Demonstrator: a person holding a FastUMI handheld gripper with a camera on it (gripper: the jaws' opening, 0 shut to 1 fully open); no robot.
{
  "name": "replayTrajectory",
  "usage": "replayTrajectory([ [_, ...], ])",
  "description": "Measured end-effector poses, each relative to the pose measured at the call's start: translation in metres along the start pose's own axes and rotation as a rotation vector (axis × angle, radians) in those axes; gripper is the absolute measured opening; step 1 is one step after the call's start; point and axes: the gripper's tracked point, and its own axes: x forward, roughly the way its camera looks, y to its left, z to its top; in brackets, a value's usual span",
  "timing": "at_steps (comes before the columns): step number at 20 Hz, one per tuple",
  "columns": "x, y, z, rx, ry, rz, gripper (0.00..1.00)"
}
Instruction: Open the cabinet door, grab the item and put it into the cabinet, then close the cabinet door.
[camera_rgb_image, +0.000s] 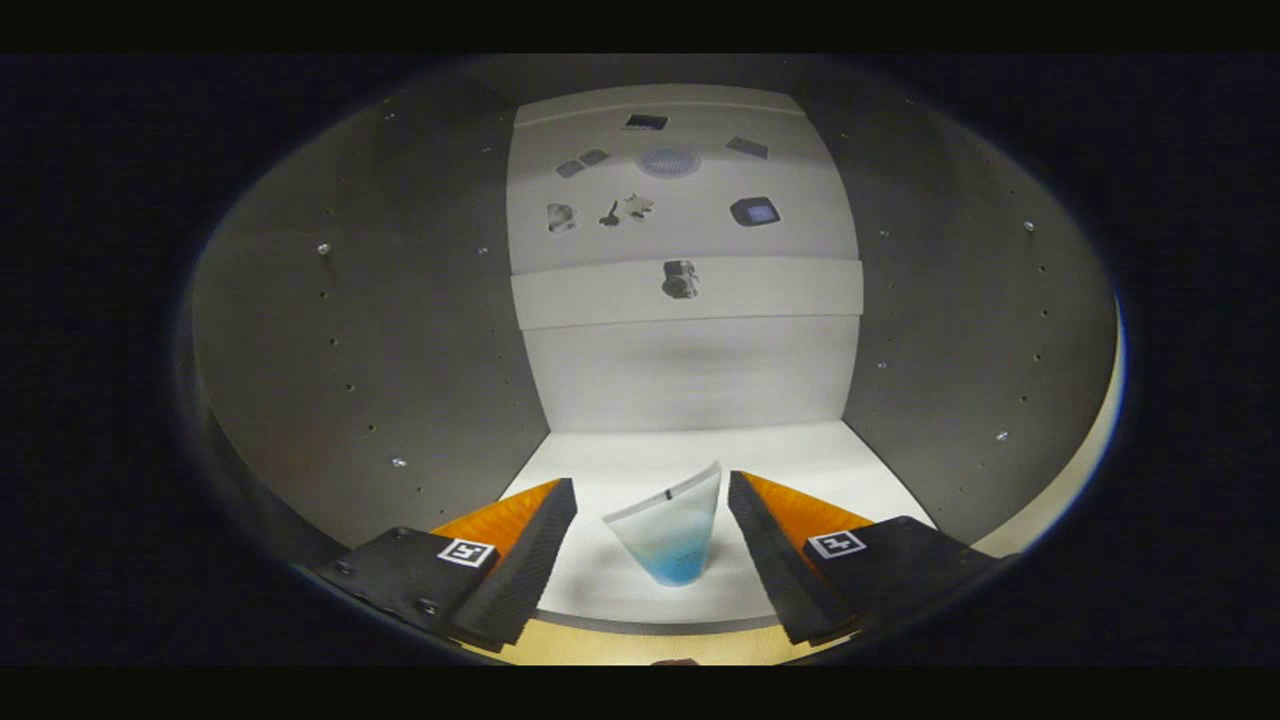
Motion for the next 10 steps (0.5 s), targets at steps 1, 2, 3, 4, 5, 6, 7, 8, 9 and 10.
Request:
replayTrajectory([
  [1, -0.012, 0.004, 0.003, 0.0, -0.011, 0.011, 0.98],
  [2, -0.027, 0.008, 0.007, 0.0, -0.03, 0.025, 0.98],
  [3, -0.044, 0.013, 0.012, -0.003, -0.052, 0.037, 0.98],
  [4, -0.063, 0.017, 0.015, -0.012, -0.072, 0.046, 0.98],
  [5, -0.083, 0.021, 0.018, -0.022, -0.091, 0.054, 0.98],
  [6, -0.105, 0.026, 0.021, -0.03, -0.111, 0.067, 0.98],
  [7, -0.129, 0.031, 0.023, -0.037, -0.13, 0.079, 0.98],
  [8, -0.153, 0.035, 0.027, -0.045, -0.154, 0.088, 0.98],
  [9, -0.178, 0.037, 0.031, -0.055, -0.188, 0.094, 0.98],
  [10, -0.203, 0.039, 0.036, -0.072, -0.221, 0.094, 0.98],
])
